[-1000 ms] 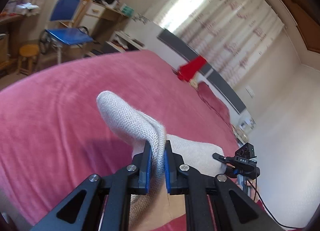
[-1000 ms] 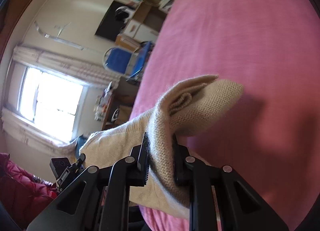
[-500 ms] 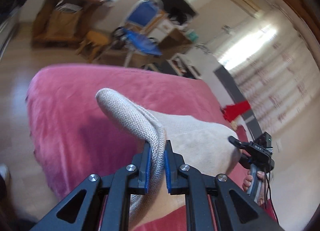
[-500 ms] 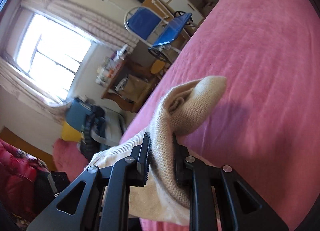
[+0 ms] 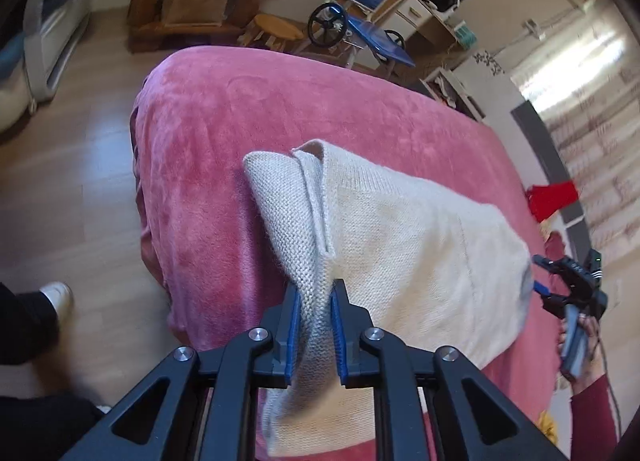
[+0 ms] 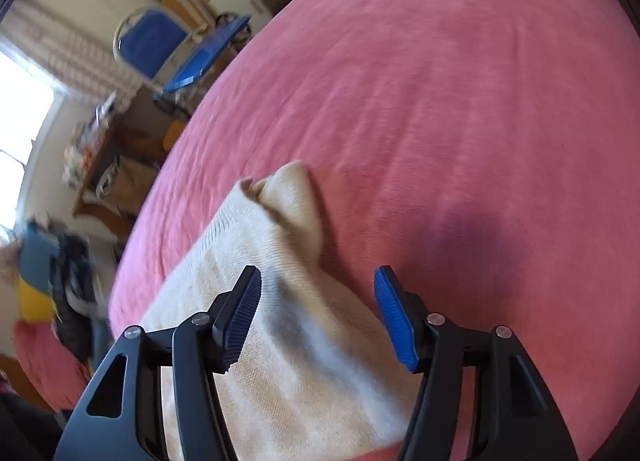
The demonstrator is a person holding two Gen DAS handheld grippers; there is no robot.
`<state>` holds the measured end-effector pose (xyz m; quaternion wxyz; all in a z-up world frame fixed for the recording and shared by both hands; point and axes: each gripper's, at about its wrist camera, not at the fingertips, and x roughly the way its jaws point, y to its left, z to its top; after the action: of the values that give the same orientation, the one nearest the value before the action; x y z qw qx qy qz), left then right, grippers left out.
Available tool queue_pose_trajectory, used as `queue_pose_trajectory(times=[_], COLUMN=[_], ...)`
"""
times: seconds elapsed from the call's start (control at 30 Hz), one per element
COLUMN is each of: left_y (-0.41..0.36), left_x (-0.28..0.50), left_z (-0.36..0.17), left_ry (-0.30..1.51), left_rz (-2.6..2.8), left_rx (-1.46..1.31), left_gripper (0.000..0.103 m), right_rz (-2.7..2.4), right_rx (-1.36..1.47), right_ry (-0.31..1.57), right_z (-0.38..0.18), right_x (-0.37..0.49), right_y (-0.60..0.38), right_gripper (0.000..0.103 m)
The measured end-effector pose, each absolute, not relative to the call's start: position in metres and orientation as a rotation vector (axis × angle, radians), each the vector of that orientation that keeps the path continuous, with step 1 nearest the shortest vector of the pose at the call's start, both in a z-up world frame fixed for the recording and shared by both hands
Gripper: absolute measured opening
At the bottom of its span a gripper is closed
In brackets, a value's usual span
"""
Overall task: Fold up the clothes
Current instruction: 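Lower the folded edge onto the sweater with both grippers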
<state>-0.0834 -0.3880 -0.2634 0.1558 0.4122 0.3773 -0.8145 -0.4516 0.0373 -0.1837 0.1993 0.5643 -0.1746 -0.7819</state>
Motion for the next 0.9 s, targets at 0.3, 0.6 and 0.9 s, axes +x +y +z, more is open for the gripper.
queue_pose_trajectory(times=[0.3,0.6,0.9], left_y=[-0.378,-0.367,-0.369], left_x=[-0.065,-0.038,-0.023], left_z=[-0.250,-0.244,-0.256], left_ry=[1.071,1.025,1.042], left_rz=[-2.319,-2.327,-2.291], left_rx=[1.174,1.183,1.241], left_gripper=[0.015,0.015,0.020], right_rz=[-1.888,-1.752,-1.936], right_rx=[1.532,1.516,1.593], right_ry=[-1.085,-1.269,-0.914], right_z=[-0.233,-0.275,-0.243], right_x=[-0.373,-0.347,-0.354], right_y=[0.117,0.097,0.058], right_gripper=[0.066,0.066,0.008])
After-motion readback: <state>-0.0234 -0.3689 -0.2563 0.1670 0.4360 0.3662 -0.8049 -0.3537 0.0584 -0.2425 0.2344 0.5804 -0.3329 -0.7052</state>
